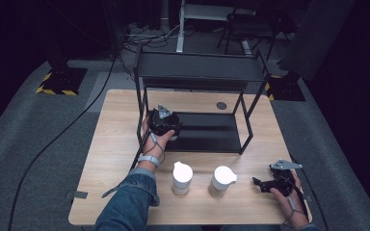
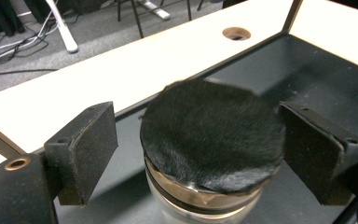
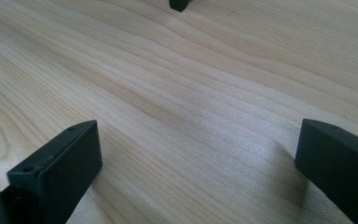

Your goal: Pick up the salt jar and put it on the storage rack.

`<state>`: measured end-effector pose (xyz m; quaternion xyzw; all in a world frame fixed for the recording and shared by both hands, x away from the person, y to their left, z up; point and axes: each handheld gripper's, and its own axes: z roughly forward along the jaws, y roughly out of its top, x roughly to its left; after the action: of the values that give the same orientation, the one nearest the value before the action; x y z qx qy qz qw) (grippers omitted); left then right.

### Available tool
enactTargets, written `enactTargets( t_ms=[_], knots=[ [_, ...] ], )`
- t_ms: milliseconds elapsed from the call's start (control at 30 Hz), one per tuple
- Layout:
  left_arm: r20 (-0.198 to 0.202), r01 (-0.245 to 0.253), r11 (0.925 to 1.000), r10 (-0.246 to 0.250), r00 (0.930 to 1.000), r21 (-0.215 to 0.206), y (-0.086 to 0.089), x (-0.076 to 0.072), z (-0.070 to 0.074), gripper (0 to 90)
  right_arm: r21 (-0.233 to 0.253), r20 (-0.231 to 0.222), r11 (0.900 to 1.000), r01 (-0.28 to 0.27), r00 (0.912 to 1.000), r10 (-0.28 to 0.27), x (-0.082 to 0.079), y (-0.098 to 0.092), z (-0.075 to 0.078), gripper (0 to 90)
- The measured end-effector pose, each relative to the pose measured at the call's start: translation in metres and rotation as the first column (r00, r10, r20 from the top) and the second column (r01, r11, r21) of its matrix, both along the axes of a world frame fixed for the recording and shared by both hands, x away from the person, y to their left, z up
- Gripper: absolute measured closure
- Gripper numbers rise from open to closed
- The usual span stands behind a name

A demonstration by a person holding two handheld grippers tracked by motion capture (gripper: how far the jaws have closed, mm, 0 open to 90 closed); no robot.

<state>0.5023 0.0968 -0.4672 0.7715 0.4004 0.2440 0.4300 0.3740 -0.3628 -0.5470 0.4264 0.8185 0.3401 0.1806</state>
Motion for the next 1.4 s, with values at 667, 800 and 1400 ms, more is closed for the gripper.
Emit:
enactTargets(
  t_ms=[667, 800, 1400],
  knots=[
    [0.06, 0.028, 0.999, -0.025, 0.9979, -0.036, 0.024, -0.043, 0.057, 13.8, 0.0, 0.001, 1.0, 0.001, 1.0, -0.001, 0.0, 0.0, 0.0, 0.3],
    [0.065, 0.03, 0.9986, -0.027, 0.9975, -0.044, 0.03, -0.055, 0.063, 13.9, 0.0, 0.001, 1.0, 0.002, 1.0, -0.002, 0.001, 0.0, 0.0, 0.3],
    [0.043, 0.022, 0.9978, -0.02, 0.9989, -0.062, 0.058, -0.091, 0.063, 13.7, 0.0, 0.002, 1.0, 0.002, 1.0, -0.002, 0.001, 0.0, 0.0, 0.3]
  ],
)
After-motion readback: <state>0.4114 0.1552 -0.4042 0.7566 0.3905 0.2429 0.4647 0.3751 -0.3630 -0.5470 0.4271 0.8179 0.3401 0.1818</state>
